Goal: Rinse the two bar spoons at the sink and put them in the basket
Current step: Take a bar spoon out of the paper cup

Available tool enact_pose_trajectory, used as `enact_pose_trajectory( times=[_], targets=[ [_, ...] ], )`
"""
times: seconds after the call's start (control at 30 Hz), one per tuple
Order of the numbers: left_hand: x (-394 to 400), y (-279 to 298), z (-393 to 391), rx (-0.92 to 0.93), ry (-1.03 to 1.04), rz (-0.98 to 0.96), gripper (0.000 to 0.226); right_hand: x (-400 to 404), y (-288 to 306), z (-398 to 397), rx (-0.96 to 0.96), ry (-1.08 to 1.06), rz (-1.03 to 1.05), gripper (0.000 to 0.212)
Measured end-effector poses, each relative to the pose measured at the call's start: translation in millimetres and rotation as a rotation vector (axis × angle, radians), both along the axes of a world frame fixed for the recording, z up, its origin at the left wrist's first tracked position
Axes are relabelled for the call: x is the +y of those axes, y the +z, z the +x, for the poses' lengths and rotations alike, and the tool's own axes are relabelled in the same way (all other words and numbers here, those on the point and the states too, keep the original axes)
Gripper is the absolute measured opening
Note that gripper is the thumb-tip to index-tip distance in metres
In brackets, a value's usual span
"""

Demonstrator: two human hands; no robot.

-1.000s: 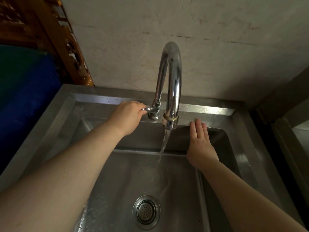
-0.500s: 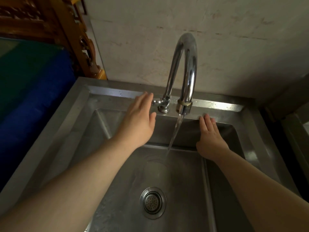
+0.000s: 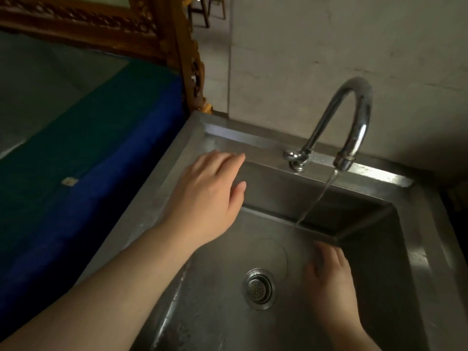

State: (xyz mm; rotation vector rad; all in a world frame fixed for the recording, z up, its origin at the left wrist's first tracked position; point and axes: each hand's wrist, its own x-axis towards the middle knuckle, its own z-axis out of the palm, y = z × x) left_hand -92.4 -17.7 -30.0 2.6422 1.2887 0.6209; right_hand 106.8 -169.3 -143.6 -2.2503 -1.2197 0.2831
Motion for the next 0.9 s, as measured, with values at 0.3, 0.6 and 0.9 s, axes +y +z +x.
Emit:
enact_pose_trajectory(
  times=[0.3, 0.6, 0.9],
  targets=[
    [-77, 73, -180, -0.052, 0.345, 0.038, 0.043, 9, 95, -188, 0.254, 0.563, 0.301, 0.027],
    [-141, 106, -337, -0.128, 0.688, 0.062, 0.045, 3, 133, -327, 0.352, 0.887, 0.241, 0.022],
    [-194, 1, -425, -0.561, 0.979, -0.321, 0.058, -20, 119, -427, 0.779, 0.77, -0.352, 0.047]
  ],
)
